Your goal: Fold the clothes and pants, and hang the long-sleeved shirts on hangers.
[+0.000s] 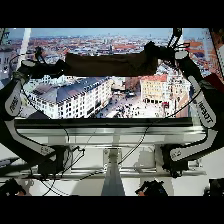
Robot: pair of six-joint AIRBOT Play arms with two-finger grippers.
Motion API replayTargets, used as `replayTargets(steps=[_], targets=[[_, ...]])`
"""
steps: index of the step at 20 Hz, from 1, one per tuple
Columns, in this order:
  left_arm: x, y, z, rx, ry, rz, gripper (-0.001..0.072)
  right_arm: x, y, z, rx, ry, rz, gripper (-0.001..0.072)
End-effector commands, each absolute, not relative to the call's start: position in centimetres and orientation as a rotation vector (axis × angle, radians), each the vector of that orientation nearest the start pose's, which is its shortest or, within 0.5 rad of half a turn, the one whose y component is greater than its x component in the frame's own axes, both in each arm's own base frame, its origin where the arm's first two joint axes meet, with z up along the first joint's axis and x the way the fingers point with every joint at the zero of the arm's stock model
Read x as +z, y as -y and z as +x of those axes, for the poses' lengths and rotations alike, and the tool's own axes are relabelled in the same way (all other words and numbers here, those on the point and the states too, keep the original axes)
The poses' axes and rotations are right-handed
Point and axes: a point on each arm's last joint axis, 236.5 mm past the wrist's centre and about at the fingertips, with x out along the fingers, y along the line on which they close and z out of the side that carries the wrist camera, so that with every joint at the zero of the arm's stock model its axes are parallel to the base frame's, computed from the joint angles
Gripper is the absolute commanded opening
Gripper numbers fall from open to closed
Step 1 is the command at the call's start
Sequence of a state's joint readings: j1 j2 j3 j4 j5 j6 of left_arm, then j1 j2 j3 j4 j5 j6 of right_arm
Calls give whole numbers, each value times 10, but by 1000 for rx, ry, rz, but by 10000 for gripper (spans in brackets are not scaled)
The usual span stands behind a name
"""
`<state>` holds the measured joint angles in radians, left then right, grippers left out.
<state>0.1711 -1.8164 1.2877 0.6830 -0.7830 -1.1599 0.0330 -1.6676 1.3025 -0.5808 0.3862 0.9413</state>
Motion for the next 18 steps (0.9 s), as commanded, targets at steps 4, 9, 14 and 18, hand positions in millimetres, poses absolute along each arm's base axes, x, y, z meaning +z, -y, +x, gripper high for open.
replayTargets(steps=[4,9,14,18], targets=[[-73,94,531,-429,-972,-461,14,9,-112,565,345,-697,337,161],[36,106,514,-548,-834,-241,14,28,-143,542,501,-753,312,14],[130,130,439,-684,-840,-203,14,23,-231,491,690,-900,346,13],[155,145,382,-773,-939,-227,14,14,-338,431,815,-1017,373,12]])
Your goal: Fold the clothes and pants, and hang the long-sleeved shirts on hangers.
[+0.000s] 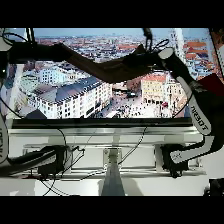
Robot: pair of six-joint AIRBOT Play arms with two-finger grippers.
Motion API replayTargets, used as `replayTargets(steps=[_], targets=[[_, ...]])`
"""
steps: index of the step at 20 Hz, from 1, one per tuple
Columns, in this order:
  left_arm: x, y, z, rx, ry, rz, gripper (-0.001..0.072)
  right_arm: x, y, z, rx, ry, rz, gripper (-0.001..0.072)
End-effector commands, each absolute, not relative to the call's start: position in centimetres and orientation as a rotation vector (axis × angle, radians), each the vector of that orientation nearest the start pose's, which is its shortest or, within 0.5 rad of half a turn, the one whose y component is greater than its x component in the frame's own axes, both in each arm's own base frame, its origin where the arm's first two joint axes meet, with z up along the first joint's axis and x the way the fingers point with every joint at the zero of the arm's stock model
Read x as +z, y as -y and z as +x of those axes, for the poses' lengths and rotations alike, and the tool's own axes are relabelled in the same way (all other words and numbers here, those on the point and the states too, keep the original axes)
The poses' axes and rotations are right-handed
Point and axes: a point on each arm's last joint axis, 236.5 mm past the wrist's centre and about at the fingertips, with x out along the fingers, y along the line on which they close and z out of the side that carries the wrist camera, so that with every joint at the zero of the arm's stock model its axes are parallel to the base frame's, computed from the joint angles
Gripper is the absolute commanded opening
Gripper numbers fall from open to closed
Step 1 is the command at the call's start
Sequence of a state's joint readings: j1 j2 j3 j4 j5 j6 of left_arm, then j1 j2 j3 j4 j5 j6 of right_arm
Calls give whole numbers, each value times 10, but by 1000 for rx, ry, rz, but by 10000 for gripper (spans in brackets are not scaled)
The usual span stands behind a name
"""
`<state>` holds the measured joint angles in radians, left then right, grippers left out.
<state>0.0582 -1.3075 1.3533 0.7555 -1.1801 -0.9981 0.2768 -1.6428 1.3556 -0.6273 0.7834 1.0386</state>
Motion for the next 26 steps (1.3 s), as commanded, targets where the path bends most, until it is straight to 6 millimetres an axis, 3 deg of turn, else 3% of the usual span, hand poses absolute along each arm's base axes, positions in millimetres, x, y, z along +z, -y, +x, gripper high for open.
replayTargets(steps=[1,6,8,10,13,17,19,21,26], targets=[[159,146,375,-782,-948,-230,14,10,-365,414,848,-1030,359,12],[173,148,366,-777,-935,-250,14,0,-475,320,1008,-1132,323,12],[173,147,366,-774,-934,-244,14,-1,-493,284,1084,-1162,255,12],[169,142,366,-752,-944,-219,14,-7,-490,265,1123,-1209,184,13],[167,140,371,-736,-938,-211,14,-20,-463,285,1082,-1225,114,13],[149,167,368,-797,-988,-197,14,-16,-398,360,926,-1198,191,13],[128,194,361,-860,-1054,-182,15,-8,-353,399,821,-1195,283,13],[107,225,364,-898,-1084,-172,15,-1,-308,424,749,-1198,342,13],[85,327,388,-942,-987,-312,15,2,-217,450,630,-1237,443,13]])
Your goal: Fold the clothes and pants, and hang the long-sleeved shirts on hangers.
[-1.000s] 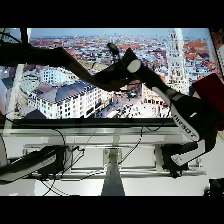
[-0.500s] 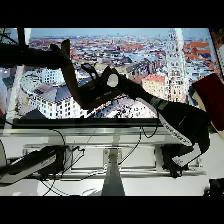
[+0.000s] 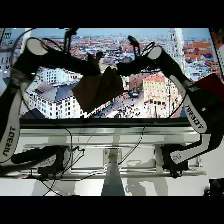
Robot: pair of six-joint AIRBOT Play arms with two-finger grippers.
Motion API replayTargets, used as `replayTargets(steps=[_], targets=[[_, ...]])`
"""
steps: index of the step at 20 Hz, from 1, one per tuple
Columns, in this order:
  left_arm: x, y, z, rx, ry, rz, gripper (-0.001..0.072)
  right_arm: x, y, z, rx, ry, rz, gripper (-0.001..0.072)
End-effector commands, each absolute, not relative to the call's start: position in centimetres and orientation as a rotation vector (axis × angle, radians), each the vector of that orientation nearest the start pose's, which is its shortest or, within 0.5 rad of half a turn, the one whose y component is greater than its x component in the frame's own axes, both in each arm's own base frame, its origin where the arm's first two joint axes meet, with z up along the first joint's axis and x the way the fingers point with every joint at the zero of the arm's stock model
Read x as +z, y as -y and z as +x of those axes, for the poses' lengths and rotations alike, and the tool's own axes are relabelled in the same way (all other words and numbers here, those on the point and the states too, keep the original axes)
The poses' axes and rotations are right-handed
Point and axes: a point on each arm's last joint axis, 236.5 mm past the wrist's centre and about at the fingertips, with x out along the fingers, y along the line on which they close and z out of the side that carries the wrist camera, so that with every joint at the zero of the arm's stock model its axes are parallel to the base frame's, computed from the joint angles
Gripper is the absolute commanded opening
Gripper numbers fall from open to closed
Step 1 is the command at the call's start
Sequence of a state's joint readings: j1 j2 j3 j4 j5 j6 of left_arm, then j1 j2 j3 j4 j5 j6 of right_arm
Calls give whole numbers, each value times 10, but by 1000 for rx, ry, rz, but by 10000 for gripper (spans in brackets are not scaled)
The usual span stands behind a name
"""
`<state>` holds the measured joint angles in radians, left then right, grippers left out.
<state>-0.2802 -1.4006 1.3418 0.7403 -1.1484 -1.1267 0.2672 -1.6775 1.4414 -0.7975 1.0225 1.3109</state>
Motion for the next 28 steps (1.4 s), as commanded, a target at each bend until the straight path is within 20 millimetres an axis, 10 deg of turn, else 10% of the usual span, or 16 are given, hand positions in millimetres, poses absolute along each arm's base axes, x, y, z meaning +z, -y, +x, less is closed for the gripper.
replayTargets(steps=[1,2,4,5,8,14,19,28], targets=[[78,340,391,-935,-976,-320,20,1,-204,452,614,-1246,459,13],[70,349,390,-934,-978,-316,114,0,-194,453,602,-1254,471,13],[57,359,382,-951,-1014,-306,636,-2,-174,455,571,-1262,477,19],[54,360,379,-959,-1029,-302,713,-4,-165,458,552,-1259,476,95],[53,353,384,-946,-1029,-308,713,-7,-153,461,526,-1256,473,617],[32,309,401,-860,-1033,-123,703,-22,-178,449,563,-1305,400,630],[55,280,395,-845,-1010,-22,703,-71,-189,435,516,-1454,459,630],[67,278,388,-859,-1005,-22,703,-102,-252,384,640,-1661,517,630]])
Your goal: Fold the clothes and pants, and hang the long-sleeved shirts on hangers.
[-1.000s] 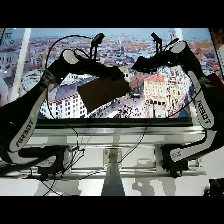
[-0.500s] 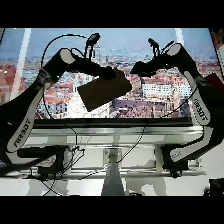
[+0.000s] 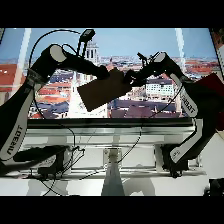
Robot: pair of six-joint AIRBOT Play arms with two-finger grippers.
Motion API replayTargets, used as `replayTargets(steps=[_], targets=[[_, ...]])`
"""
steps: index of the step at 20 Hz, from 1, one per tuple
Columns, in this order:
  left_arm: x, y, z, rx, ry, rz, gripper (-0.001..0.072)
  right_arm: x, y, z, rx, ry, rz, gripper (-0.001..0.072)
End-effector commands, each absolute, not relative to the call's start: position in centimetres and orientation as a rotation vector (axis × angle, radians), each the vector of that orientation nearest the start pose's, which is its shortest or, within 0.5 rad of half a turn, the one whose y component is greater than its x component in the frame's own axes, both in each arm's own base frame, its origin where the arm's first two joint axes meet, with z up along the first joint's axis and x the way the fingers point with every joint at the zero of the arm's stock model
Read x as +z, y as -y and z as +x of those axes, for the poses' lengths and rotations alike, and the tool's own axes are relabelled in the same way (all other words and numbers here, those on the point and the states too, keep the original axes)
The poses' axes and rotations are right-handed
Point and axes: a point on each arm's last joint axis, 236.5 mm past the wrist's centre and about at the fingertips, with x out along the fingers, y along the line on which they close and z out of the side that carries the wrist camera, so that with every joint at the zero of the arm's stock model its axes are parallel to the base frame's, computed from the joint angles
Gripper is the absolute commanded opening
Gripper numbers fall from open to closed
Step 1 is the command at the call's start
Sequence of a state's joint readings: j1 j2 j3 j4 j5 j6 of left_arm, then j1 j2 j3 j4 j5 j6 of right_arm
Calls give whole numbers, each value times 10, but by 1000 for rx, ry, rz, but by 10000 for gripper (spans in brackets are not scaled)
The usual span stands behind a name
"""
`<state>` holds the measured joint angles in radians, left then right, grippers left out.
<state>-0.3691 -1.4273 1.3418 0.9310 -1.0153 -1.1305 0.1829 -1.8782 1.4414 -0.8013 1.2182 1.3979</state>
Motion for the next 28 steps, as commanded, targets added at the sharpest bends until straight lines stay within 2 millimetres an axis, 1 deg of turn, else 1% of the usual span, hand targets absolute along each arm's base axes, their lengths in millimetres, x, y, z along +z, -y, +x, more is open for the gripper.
replayTargets(steps=[1,3,6,7,9,10,12,13,15,16,17,19,21,22,23,25,26,27,28], targets=[[66,278,387,-861,-1008,-22,703,-104,-261,379,654,-1669,494,630],[66,278,386,-863,-1012,-20,703,-106,-283,373,678,-1650,453,627],[66,278,385,-864,-1014,-20,703,-111,-313,380,685,-1555,405,614],[66,278,386,-863,-1014,-20,703,-112,-321,382,686,-1528,395,524],[64,276,387,-857,-1015,-9,703,-111,-331,381,694,-1510,389,62],[62,273,387,-851,-1016,6,703,-111,-334,379,701,-1509,385,12],[58,267,389,-836,-1018,40,703,-110,-335,381,724,-1487,360,12],[58,266,389,-834,-1021,46,703,-107,-332,385,738,-1470,343,12],[60,265,387,-837,-1021,48,703,-92,-319,402,743,-1425,340,12],[63,263,387,-834,-1014,60,703,-79,-308,413,735,-1396,355,12],[67,258,387,-823,-1001,88,703,-64,-295,427,720,-1360,373,12],[78,245,389,-791,-964,159,703,-26,-258,458,670,-1254,415,12],[95,235,387,-770,-922,210,702,16,-205,484,592,-1139,455,12],[103,231,385,-762,-901,227,702,33,-176,494,547,-1089,460,12],[112,229,383,-759,-882,234,702,50,-141,500,492,-1042,457,12],[126,227,380,-758,-848,235,702,79,-75,505,377,-964,443,13],[131,227,379,-758,-838,235,702,94,-39,503,310,-929,444,13],[133,227,377,-761,-834,231,702,106,-7,498,245,-904,445,12],[133,229,375,-770,-840,222,702,116,31,489,161,-885,451,12]])
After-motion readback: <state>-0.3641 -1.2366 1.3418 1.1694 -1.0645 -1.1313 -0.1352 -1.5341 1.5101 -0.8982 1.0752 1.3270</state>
